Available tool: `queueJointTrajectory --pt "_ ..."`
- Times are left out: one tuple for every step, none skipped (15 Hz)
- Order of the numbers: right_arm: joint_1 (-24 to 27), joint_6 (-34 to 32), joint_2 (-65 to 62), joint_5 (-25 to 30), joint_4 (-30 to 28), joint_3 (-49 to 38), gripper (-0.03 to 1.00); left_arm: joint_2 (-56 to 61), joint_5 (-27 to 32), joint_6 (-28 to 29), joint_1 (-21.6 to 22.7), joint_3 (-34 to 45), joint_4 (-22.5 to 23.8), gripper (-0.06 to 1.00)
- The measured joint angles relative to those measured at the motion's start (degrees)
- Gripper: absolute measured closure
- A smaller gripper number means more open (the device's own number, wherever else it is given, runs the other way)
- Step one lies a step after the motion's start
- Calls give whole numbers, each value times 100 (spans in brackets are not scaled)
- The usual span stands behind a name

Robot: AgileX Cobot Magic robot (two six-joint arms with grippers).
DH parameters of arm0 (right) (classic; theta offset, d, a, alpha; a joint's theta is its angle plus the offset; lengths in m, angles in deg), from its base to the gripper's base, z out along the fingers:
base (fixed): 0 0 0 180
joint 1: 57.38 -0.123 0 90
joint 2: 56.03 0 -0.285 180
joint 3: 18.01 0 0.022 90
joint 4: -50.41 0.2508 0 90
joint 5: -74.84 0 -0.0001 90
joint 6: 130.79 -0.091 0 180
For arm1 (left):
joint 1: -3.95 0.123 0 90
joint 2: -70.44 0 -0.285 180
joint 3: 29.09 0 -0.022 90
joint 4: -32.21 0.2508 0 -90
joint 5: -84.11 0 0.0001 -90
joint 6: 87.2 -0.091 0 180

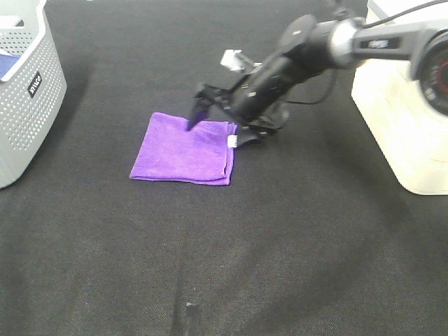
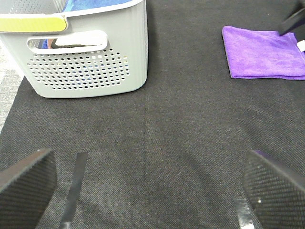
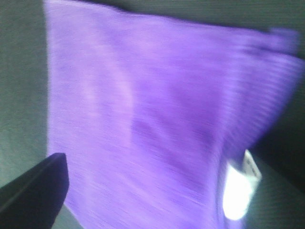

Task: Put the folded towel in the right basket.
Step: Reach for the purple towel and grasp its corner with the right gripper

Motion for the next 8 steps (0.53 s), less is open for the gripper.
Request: queueJointTrajectory --pt "-166 -17 80 -115 0 86 6 0 0 0 0 0 0 -4" --pt "-298 -40 155 -172 -6 189 8 0 0 0 0 0 0 -4" --pt "-338 -92 212 -178 -6 275 12 0 0 0 0 0 0 -4" --pt "-344 -143 246 -189 -6 315 19 0 0 0 0 0 0 -4" --pt "-338 -183 252 -195 -74 332 29 0 0 0 0 0 0 -4" --pt "-338 -195 315 -212 -286 378 43 0 0 0 0 0 0 -4" --pt "-338 -201 327 -235 -418 390 70 0 0 0 0 0 0 -4" --pt "-338 -223 338 -241 -464 390 84 0 0 0 0 0 0 -4"
